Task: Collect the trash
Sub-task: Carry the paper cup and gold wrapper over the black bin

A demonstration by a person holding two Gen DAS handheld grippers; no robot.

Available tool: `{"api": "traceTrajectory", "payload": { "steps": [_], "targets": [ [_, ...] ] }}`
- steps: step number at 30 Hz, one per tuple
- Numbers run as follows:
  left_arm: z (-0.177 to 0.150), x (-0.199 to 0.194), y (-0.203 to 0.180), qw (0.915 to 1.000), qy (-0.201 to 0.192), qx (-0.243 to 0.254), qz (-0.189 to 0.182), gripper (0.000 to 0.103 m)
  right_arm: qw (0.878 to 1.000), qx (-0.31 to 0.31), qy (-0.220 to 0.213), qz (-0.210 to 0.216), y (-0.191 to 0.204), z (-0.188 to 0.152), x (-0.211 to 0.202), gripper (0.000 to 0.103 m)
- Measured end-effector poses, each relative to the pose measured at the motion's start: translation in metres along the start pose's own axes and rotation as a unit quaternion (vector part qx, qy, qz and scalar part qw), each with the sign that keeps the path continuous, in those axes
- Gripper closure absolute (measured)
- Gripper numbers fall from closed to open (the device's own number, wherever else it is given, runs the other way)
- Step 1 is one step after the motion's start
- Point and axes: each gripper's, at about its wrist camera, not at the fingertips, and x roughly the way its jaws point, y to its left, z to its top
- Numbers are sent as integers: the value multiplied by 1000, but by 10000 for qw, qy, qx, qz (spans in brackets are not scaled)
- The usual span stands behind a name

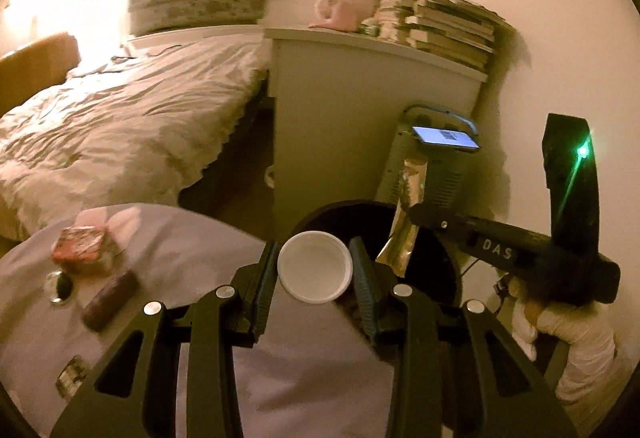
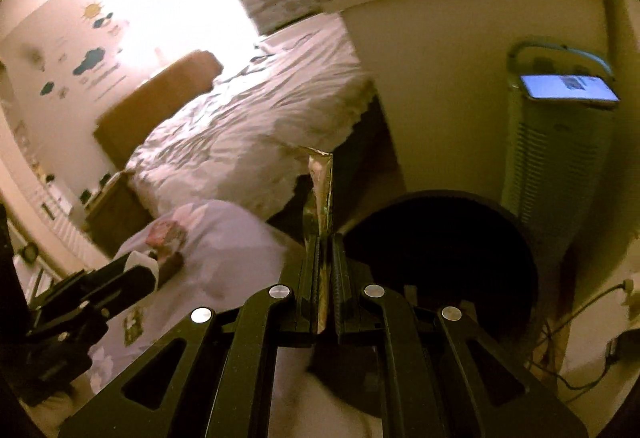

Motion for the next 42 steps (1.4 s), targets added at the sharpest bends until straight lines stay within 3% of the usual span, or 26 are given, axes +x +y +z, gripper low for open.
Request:
{"api": "traceTrajectory", "payload": {
  "steps": [15,42],
  "targets": [
    [5,38,-37,9990,215,191,-332,67,9985,424,96,-320,-51,-12,5,95],
    [13,71,-69,9967,425,429,-536,67,9948,873,224,-483,-90,-30,9,95]
  ]
}}
